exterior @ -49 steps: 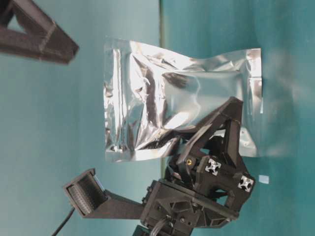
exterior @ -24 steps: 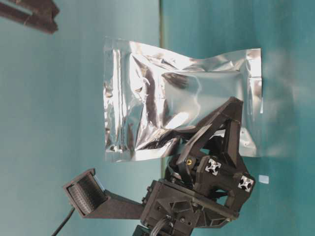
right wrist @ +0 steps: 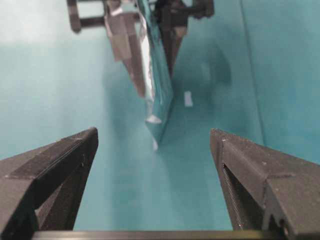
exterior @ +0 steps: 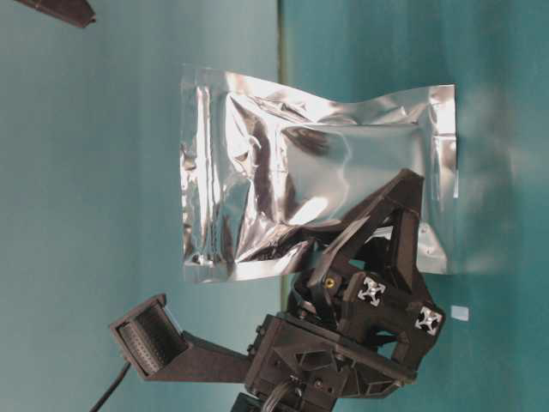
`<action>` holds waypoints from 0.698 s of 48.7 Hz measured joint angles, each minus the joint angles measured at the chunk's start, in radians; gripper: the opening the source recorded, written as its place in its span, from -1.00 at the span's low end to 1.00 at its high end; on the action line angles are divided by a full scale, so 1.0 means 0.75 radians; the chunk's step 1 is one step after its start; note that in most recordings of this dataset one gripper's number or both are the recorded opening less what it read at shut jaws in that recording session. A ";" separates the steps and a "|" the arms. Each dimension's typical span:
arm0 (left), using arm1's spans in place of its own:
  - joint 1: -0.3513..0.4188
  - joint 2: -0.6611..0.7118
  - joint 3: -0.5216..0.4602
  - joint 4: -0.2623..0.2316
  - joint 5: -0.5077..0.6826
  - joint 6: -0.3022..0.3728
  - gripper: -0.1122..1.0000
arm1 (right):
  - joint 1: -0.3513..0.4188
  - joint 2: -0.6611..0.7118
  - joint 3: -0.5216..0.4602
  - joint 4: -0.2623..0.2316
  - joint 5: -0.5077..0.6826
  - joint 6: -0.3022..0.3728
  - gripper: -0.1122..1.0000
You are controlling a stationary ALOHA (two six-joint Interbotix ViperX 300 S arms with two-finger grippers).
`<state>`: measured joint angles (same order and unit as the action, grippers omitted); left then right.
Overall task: Hand over the silver zip bag and make it stand upright.
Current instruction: 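Open the right gripper and withdraw it to the right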
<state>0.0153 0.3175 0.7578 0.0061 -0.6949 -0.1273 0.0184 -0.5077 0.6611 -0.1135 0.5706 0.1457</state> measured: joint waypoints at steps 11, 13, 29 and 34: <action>0.000 0.002 0.002 0.002 0.000 -0.002 -0.27 | -0.002 -0.010 0.020 0.000 -0.012 0.000 0.83; 0.000 0.000 0.000 0.002 0.000 -0.002 -0.28 | -0.002 -0.010 0.022 0.002 -0.012 0.000 0.83; 0.000 0.000 0.000 0.002 0.000 0.000 -0.27 | 0.000 -0.010 0.027 0.000 -0.014 -0.002 0.83; 0.000 0.000 0.000 0.002 0.000 0.000 -0.27 | -0.002 -0.010 0.027 0.000 -0.014 0.000 0.83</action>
